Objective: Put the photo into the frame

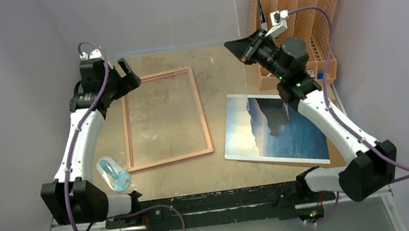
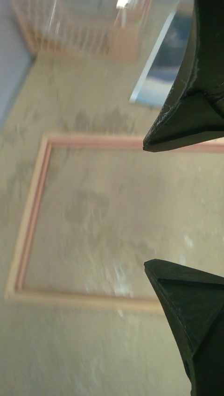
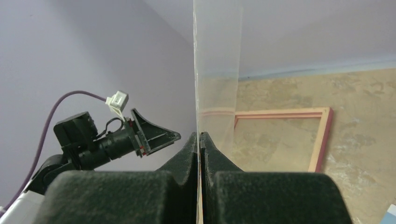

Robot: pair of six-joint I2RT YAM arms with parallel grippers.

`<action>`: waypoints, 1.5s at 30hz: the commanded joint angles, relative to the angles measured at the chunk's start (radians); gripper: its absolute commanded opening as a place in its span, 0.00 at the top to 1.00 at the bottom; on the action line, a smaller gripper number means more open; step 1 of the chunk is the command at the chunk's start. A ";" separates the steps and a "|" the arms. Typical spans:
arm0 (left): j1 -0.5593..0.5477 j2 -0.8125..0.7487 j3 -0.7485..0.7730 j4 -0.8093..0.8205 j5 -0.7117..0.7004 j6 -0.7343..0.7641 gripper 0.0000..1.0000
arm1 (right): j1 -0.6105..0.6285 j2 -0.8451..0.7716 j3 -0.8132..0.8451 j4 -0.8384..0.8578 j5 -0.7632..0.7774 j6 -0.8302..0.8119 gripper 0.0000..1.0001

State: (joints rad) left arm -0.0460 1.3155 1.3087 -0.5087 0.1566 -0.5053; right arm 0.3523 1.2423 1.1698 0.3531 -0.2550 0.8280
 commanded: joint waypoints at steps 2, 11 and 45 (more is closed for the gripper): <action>0.034 0.091 -0.030 -0.137 -0.436 0.133 0.09 | -0.002 0.031 0.040 0.100 -0.034 0.023 1.00; 0.137 0.285 -0.119 -0.036 -0.384 0.127 0.21 | 0.049 0.177 0.112 0.085 -0.107 0.088 1.00; 0.271 0.580 -0.166 0.022 0.285 0.044 0.77 | 0.124 0.435 -0.077 0.338 -0.183 0.323 1.00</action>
State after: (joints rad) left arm 0.2276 1.8664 1.1633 -0.4694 0.3504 -0.4393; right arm 0.4618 1.6550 1.0939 0.5854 -0.4122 1.1149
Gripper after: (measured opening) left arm 0.274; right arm 0.005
